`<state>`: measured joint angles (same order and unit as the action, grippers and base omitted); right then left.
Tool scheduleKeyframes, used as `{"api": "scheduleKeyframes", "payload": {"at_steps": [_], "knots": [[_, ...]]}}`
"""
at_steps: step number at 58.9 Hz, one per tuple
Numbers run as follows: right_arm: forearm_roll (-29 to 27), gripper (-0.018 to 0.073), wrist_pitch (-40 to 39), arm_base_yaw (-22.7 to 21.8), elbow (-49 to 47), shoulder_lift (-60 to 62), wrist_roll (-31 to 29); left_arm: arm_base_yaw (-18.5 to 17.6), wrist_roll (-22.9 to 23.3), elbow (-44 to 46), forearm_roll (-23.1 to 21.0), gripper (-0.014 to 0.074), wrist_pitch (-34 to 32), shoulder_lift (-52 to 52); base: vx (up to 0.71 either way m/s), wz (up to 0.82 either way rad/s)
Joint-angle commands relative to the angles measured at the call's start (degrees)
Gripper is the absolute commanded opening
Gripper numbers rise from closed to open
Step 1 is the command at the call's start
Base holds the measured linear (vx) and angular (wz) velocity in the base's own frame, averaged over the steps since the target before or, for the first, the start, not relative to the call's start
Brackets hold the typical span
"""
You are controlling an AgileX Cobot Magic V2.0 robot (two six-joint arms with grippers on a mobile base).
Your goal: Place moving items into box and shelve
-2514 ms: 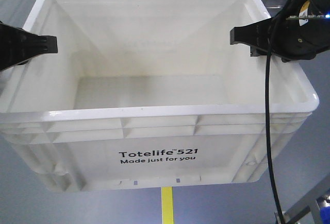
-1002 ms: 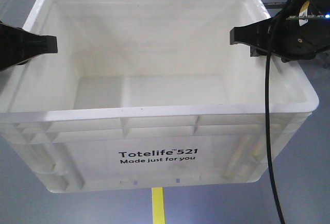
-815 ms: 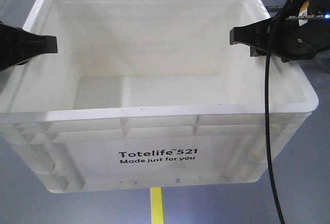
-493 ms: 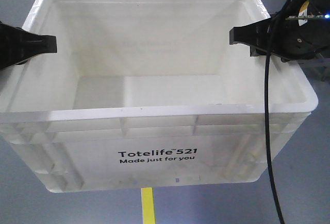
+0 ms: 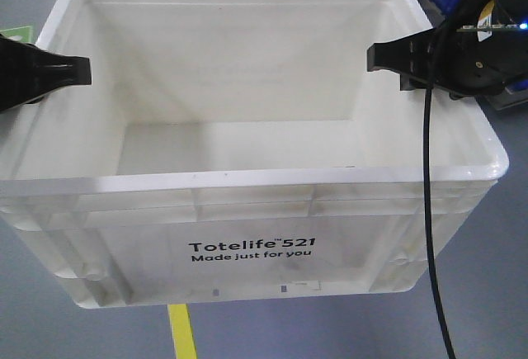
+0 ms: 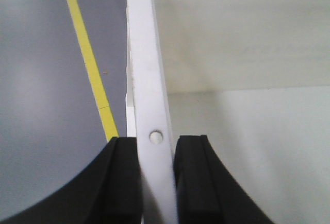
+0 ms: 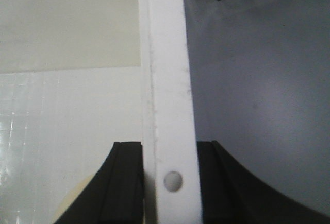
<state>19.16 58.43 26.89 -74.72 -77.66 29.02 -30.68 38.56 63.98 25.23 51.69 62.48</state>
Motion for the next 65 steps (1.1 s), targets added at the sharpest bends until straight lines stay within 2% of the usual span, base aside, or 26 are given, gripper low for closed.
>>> {"api": "scheduleKeyframes", "payload": {"at_steps": [1,65], "knots": [[4.8,-0.0015,-4.9,0.0,-2.2,2.5,-1.1,-0.5,-0.3,2.5,3.5,-0.0024,-7.3,-1.9,0.24,-0.55],[4.8,-0.0015,-4.8,0.0,-2.2,2.5,-1.1,-0.5,-0.3,2.5,3.5,-0.0022,-7.3,-1.9,0.21,-0.58]]}}
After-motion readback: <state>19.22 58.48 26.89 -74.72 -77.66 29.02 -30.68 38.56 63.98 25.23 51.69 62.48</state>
